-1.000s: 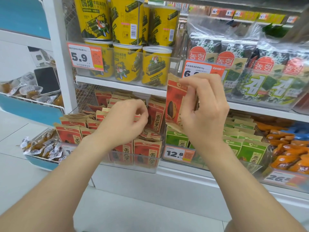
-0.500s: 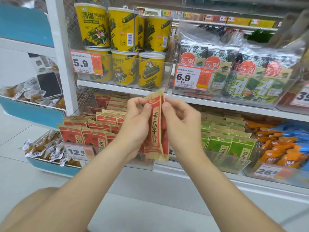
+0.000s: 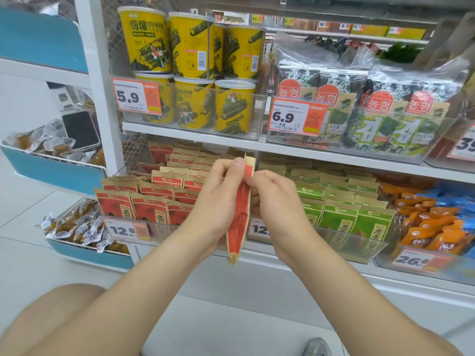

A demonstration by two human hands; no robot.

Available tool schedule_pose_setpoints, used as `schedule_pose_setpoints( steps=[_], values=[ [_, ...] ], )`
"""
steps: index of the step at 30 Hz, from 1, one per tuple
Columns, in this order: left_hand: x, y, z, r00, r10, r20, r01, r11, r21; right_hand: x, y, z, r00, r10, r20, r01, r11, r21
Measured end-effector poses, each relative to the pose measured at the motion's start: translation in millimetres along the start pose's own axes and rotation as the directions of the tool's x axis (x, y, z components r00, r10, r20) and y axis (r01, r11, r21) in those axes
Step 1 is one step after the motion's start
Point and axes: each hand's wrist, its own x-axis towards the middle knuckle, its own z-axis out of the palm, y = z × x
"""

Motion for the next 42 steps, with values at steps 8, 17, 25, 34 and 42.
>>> schedule_pose_setpoints(
  steps=[8, 17, 25, 34, 42],
  values=[
    [-3.0, 0.9, -18.0, 0.999, 0.018, -0.035, -0.015, 0.996, 0.083, -6.3, 0.3, 7.0, 0.994, 0.024, 0.103, -0.03, 0.998, 0.054],
    [-2.3, 7.4, -20.9, 1.0, -0.001, -0.028, -0.003, 0.99, -0.139, -8.7, 12.2, -1.3, 0.869, -0.484, 0.102, 0.481, 0.777, -0.407],
    [3.9, 6.5, -17.2, 0.972, 0.004, -0.235, -0.07, 0.959, -0.276, -17.9, 10.1, -6.0, 0.866, -0.315, 0.388, 0.489, 0.692, -0.531],
    [9.6, -2.3, -20.1, 0.959, -0.23, -0.164, 0.185, 0.95, -0.251, -0.2, 19.3, -24.9, 0.961, -0.23, 0.153, 0.276, 0.758, -0.591],
    [3.3, 1.8, -22.1, 0.957, -0.266, -0.117, 0.222, 0.929, -0.295, -3.0, 14.0, -25.8, 0.959, -0.231, 0.165, 0.284, 0.771, -0.57]
  ],
)
